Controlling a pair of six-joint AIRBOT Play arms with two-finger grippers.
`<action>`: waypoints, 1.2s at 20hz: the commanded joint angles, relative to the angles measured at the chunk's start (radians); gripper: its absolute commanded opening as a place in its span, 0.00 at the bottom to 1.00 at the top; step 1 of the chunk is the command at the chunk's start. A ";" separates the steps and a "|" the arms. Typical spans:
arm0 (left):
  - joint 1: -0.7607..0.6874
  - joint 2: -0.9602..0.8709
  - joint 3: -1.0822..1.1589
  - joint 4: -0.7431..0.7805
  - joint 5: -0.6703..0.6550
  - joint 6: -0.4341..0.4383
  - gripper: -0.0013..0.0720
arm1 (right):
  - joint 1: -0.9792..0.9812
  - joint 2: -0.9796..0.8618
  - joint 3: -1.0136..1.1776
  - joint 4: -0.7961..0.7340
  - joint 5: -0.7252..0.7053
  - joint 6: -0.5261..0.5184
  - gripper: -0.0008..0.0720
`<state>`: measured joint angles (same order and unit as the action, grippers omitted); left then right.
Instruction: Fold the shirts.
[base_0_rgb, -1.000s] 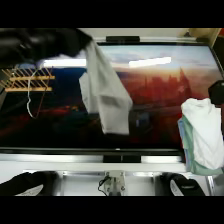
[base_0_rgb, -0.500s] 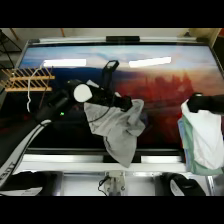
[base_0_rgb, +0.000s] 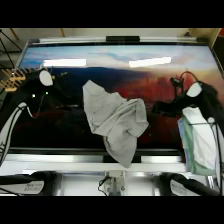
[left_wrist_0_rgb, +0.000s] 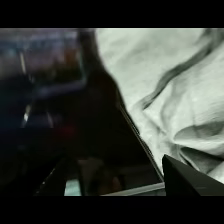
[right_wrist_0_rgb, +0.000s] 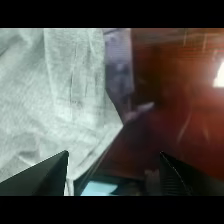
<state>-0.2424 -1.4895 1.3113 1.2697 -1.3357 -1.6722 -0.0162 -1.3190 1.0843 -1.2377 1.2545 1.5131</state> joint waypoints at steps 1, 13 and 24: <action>0.020 0.000 -0.216 -0.166 0.193 0.002 0.98 | 0.001 -0.144 -0.008 0.101 -0.062 -0.035 0.94; -0.040 -0.078 -0.282 -0.348 0.518 0.002 0.60 | 0.002 -0.282 -0.008 0.285 -0.119 -0.105 0.94; 0.040 0.093 0.051 -0.226 0.488 0.135 0.07 | 0.000 -0.079 0.236 0.203 -0.031 -0.277 0.12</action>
<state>-0.2394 -1.4784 1.2167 0.9653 -0.8284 -1.5658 -0.0154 -1.5078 1.2007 -0.9451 1.1889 1.3060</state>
